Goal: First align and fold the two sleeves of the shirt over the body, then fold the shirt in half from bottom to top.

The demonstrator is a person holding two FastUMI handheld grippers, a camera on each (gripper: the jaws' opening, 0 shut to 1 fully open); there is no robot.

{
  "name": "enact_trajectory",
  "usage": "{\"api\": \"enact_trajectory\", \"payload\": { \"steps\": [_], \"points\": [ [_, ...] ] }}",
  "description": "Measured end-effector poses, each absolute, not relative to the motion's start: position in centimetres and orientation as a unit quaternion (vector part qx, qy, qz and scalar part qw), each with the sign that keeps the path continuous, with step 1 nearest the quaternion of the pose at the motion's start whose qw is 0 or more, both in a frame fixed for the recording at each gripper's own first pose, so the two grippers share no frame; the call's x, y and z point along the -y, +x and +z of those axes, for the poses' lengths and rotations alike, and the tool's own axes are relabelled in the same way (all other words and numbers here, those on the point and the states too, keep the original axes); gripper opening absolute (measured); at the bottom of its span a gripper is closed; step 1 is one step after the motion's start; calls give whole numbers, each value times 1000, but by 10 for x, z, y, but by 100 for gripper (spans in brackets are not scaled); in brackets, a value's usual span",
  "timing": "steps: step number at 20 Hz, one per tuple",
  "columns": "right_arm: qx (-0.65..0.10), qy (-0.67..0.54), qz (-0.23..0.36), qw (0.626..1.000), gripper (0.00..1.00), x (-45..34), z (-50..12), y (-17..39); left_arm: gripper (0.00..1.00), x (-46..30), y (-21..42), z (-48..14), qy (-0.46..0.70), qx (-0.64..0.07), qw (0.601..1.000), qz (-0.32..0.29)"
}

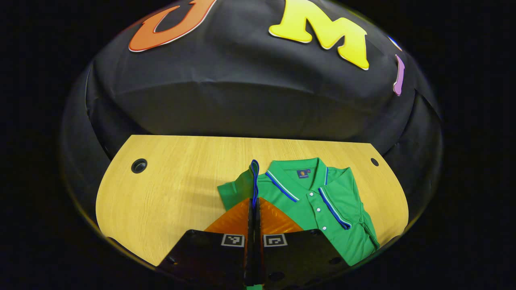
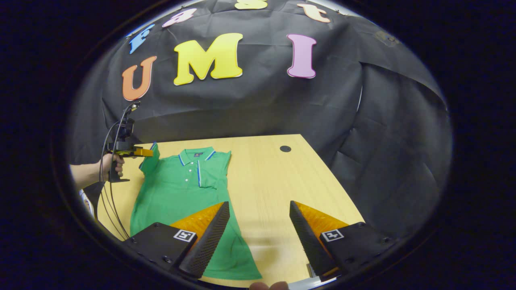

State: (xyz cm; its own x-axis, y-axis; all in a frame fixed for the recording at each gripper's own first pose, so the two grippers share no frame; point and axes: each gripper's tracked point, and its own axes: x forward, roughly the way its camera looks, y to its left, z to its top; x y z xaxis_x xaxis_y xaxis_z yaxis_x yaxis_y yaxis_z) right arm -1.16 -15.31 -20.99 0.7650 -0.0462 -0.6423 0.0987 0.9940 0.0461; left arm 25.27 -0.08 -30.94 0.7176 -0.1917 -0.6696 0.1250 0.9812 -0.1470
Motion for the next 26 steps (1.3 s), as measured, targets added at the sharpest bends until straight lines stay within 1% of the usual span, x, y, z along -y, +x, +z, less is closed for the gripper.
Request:
{"api": "enact_trajectory", "payload": {
  "steps": [2, 3, 4, 7, 9, 10, 12, 13, 14, 19, 21, 23, 26],
  "points": [
    [-341, 43, -46, 938, 97, 160, -211, -14, 3, 19, 253, -314, -48, -372, 922, -97],
    [-342, 44, -49, 937, 97, 163, -212, -16, 11, 27, 253, -316, -48, -375, 920, -101],
    [-342, 46, -53, 937, 97, 166, -212, -17, 3, 34, 253, -320, -44, -379, 919, -104],
    [-343, 50, -57, 936, 96, 170, -214, -18, 4, 57, 252, -330, -47, -388, 913, -115],
    [-339, 54, -60, 937, 96, 172, -214, -15, 9, 62, 252, -331, -45, -382, 916, -114],
    [-338, 57, -60, 937, 96, 173, -213, -14, 17, 66, 250, -325, -47, -378, 917, -117],
    [-337, 62, -57, 938, 96, 171, -213, -9, 60, 68, 247, -318, -52, -370, 920, -116],
    [-336, 62, -53, 938, 96, 168, -213, -6, 95, 65, 246, -312, -50, -367, 922, -109],
    [-334, 62, -49, 939, 96, 167, -212, -4, 99, 61, 242, -309, -50, -364, 924, -104],
    [-327, 58, -7, 943, 96, 139, -207, 15, 100, 38, 201, -282, -60, -356, 929, -83],
    [-325, 54, 17, 944, 97, 126, -205, 22, 99, 25, 174, -274, -63, -356, 929, -76],
    [-328, 41, 47, 943, 96, 113, -206, 24, 99, 16, 141, -269, -73, -360, 927, -76],
    [-334, 9, 90, 938, 96, 101, -211, 21, 99, -8, 88, -265, -55, -361, 928, -77]
  ]
}}
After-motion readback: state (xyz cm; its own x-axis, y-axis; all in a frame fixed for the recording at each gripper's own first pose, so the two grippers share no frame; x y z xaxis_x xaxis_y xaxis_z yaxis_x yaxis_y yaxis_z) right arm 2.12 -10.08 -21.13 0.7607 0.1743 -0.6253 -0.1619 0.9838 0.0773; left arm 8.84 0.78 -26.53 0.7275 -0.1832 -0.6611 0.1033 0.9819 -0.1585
